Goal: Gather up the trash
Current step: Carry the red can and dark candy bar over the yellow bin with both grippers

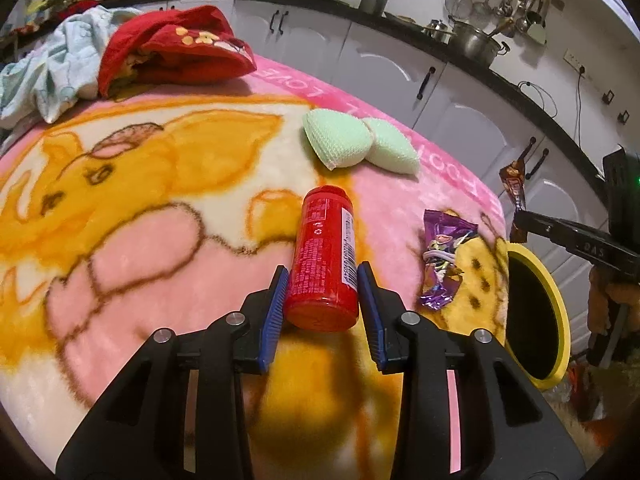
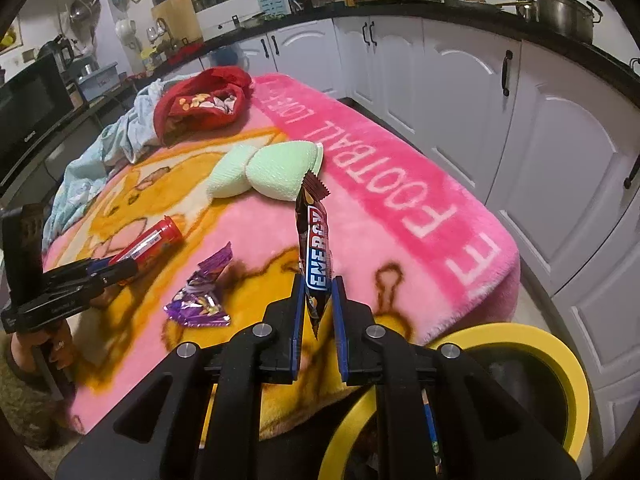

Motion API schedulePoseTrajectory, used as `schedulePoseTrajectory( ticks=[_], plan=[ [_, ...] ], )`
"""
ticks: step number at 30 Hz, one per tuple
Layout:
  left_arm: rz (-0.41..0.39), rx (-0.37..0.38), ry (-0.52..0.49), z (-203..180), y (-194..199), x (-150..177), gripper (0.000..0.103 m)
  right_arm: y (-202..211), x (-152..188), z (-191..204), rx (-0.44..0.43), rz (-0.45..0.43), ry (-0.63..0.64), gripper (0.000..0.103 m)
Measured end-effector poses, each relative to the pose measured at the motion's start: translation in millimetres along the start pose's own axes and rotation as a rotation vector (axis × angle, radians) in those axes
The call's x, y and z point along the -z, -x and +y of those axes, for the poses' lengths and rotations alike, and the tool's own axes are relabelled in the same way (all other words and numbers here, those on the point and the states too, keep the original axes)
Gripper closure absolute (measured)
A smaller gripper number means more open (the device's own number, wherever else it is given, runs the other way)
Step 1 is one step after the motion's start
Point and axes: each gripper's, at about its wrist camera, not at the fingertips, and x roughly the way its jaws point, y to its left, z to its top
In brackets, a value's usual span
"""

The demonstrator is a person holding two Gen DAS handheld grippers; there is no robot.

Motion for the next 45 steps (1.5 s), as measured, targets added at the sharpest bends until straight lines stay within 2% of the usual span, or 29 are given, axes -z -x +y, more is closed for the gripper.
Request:
schedulePoseTrajectory(
  ticks=[12, 23, 45],
  plan=[
    [-0.084, 0.035, -0.017, -23, 35, -7, 0.075, 39, 10, 7, -0.026, -0.056, -0.003, 0.090],
    [-0.130, 0.114, -0.101, -78, 50, -14, 0.076, 79, 22, 3, -0.026, -0.113, -0.014, 0.090],
    [-0.130, 0.238, -0.249, -172, 33, -19, 0.076, 140, 55, -45, 0.073, -0.192, -0.087, 0.090]
  ],
)
